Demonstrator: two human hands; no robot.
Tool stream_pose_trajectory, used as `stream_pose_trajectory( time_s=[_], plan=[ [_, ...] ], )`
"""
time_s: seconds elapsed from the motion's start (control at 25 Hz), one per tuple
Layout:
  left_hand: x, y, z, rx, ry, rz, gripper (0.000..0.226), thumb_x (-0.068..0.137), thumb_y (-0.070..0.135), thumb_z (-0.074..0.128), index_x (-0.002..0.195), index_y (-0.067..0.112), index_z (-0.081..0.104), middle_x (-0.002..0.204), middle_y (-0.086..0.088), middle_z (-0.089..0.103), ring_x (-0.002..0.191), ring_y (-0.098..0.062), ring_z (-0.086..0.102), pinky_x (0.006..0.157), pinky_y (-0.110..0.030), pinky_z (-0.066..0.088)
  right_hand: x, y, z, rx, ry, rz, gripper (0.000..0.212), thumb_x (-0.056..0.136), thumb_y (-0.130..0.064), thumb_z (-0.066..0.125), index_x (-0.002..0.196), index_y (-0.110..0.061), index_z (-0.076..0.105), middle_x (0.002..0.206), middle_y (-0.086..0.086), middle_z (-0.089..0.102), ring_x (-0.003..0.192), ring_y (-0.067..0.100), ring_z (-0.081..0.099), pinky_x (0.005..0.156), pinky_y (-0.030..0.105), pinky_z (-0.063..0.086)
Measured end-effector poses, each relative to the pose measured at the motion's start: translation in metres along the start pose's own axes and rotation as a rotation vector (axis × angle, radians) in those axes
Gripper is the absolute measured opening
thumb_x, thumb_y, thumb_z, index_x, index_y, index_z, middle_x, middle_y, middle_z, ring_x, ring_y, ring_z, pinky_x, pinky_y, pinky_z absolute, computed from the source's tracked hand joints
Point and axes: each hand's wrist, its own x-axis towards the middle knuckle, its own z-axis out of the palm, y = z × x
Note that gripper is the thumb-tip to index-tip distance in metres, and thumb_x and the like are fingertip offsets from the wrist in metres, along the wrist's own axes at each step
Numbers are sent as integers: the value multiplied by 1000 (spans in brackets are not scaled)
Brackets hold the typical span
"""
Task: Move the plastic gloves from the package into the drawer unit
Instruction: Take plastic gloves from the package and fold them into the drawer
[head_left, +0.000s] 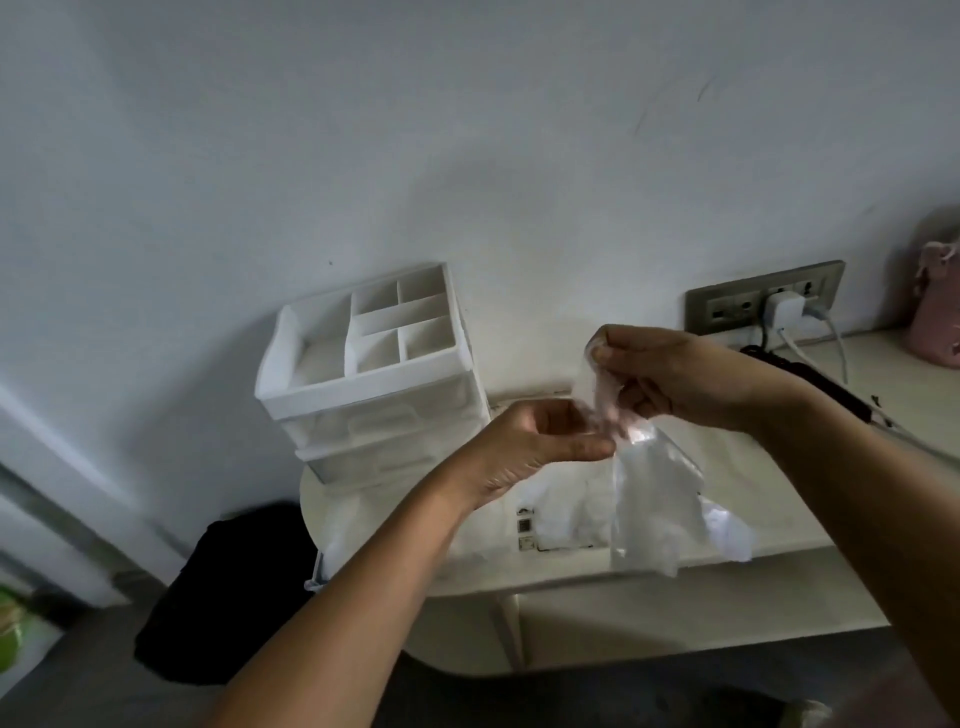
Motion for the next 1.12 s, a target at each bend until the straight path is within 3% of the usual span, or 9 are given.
stream_pose_trajectory(
  time_s=[0.08, 0.2, 0.36, 0.52, 0.64, 0.84, 0.96, 1.04, 1.12],
  plan=[
    [-9, -6, -7, -73, 43, -55, 21, 76, 9, 73, 62, 24, 69, 88, 5, 73, 96, -6, 66, 85, -15, 44, 12, 2, 8, -82, 111, -42, 28, 102, -21, 33, 85, -6, 48, 54, 3, 53, 45, 15, 44, 44, 23, 37],
    [-27, -14, -26, -267, 73, -108, 24, 60, 12, 80, 60, 17, 56, 91, -2, 73, 103, -12, 66, 90, -13, 46, 31, 7, 25, -142, 155, -50, 31, 102, -24, 32, 81, -9, 48, 48, 3, 44, 45, 15, 32, 48, 31, 27],
    [-59, -14, -58, -271, 75, -152, 25, 77, 3, 69, 61, 17, 56, 78, -6, 70, 87, -18, 69, 99, -31, 48, 45, 8, 51, -214, 230, -50, 29, 96, -38, 46, 95, -11, 53, 50, 0, 57, 42, 11, 36, 41, 24, 30],
    [-84, -26, -91, -339, 241, -252, 16, 72, 1, 70, 70, 13, 60, 63, 1, 62, 60, -10, 64, 79, -35, 57, 50, 14, 65, -345, -34, 92, 42, 64, -50, 68, 91, -18, 68, 71, -1, 65, 62, 8, 54, 61, 20, 42],
    [-92, -39, -106, -344, 355, -376, 19, 66, 7, 71, 85, 6, 68, 72, -3, 70, 64, -12, 68, 66, -30, 60, 63, 34, 85, -355, 44, 130, 20, 82, -34, 67, 74, -16, 67, 70, -3, 63, 68, 10, 58, 69, 22, 46],
    [-93, -61, -124, -330, 544, -408, 4, 85, 6, 65, 81, 4, 66, 65, -7, 69, 56, -13, 67, 55, -27, 58, 92, 64, 115, -339, 199, 202, 22, 84, -33, 68, 75, -13, 66, 66, 0, 58, 60, 11, 54, 57, 19, 45],
    [-92, -75, -134, -65, 720, -430, 10, 87, 6, 65, 78, 3, 62, 52, -2, 63, 42, -10, 60, 44, -22, 53, 99, 66, 115, -592, 372, 254, 29, 83, -39, 68, 82, -10, 68, 69, -3, 58, 64, 12, 51, 57, 23, 38],
    [-94, -82, -139, -15, 764, -455, 14, 87, 5, 66, 74, 3, 61, 47, -1, 62, 38, -11, 59, 40, -22, 51, 90, 60, 119, -929, 521, 221, 27, 87, -38, 63, 94, -12, 62, 89, 0, 60, 80, 16, 52, 70, 29, 38],
    [-96, -88, -142, 19, 786, -494, 16, 89, 4, 64, 73, 4, 60, 48, -3, 63, 37, -12, 60, 39, -23, 50, 79, 56, 137, -1140, 656, -45, 21, 86, -27, 64, 100, -13, 57, 102, 5, 55, 93, 23, 51, 81, 34, 41]
  ],
)
